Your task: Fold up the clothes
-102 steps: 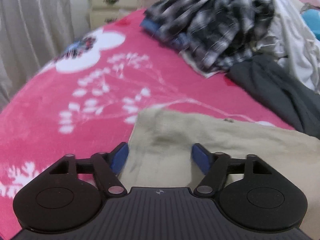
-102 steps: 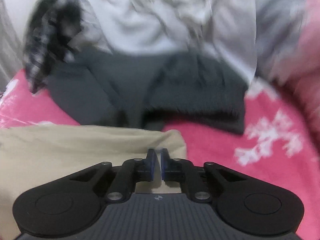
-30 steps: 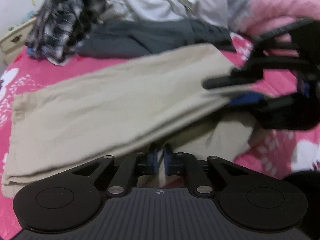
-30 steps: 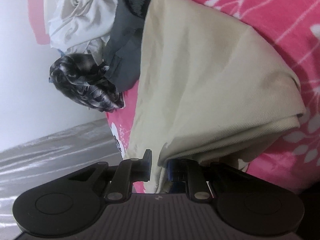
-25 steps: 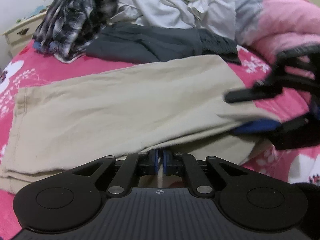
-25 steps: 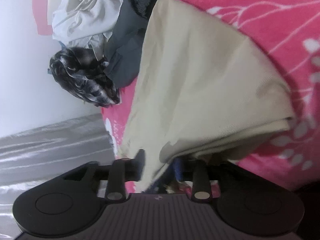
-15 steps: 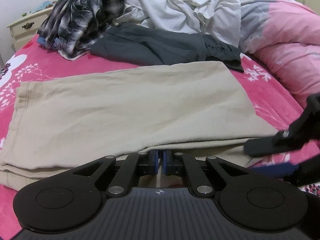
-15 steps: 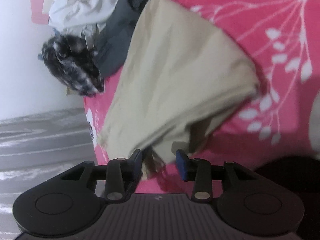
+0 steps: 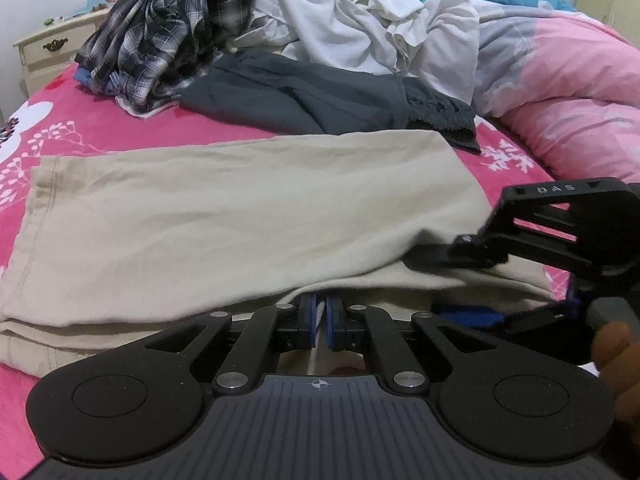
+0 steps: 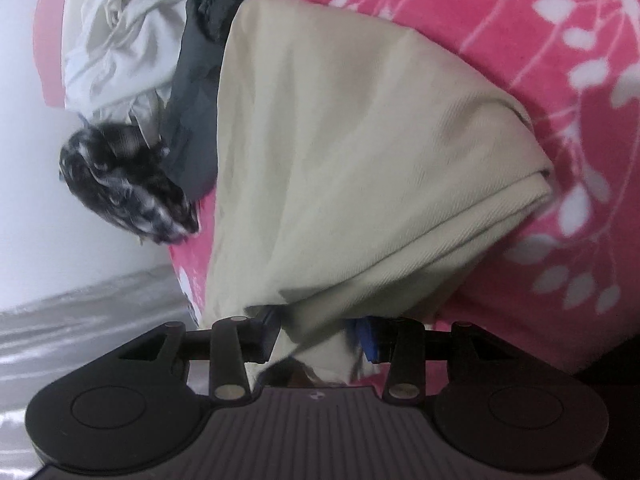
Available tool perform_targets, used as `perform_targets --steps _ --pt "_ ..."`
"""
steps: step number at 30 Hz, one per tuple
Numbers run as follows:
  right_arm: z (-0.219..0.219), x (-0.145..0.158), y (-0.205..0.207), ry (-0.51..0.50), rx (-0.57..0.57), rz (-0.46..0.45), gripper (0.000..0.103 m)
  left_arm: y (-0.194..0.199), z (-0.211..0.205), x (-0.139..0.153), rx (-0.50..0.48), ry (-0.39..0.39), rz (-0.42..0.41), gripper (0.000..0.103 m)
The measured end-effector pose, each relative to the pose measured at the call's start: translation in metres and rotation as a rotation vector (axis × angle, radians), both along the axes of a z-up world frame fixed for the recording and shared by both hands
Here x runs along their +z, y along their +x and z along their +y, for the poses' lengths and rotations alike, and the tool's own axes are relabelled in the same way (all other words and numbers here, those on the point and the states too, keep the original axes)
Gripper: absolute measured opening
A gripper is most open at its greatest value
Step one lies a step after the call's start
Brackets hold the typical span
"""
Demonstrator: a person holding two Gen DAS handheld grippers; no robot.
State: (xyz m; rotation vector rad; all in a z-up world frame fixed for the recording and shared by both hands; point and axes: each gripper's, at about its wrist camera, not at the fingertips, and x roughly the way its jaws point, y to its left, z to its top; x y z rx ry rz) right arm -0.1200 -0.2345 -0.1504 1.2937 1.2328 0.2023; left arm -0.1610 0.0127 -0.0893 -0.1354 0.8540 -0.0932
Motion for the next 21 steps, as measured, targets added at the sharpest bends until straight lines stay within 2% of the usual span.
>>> perform_targets --steps 2,5,6,8,10,13,15,17,18,21 --pt "0.002 -0.001 0.000 0.022 -0.024 -0.018 0.039 0.000 0.001 0.001 -0.001 -0.009 0.000 0.003" --pt "0.001 -0.008 -0.004 0.145 -0.085 -0.072 0.027 -0.001 0.004 0.002 -0.009 -0.037 0.007 0.005" --pt "0.001 -0.012 -0.004 0.146 -0.089 -0.061 0.023 -0.002 0.006 0.003 -0.016 -0.055 0.013 0.006" --pt "-0.001 -0.020 -0.005 0.144 -0.095 -0.044 0.019 -0.004 0.009 0.005 -0.033 -0.096 0.021 0.014" --pt "-0.001 -0.019 -0.005 0.118 -0.079 -0.053 0.019 -0.006 0.011 0.006 -0.051 -0.131 0.028 0.029" --pt "0.001 -0.010 -0.002 0.081 -0.044 -0.094 0.018 -0.003 0.005 0.004 -0.088 -0.129 0.040 0.039" --pt "0.001 -0.005 0.001 0.074 -0.026 -0.115 0.017 0.000 -0.003 0.002 -0.121 -0.103 0.043 0.046" --pt "0.000 -0.005 0.000 0.085 -0.017 -0.131 0.017 0.003 -0.012 -0.002 -0.149 -0.056 0.046 0.048" --pt "-0.002 -0.006 -0.001 0.101 -0.017 -0.135 0.017 0.005 -0.017 -0.005 -0.161 -0.022 0.046 0.047" --pt "-0.004 -0.006 -0.001 0.135 -0.015 -0.141 0.017 0.009 -0.027 -0.012 -0.166 0.074 0.050 0.037"
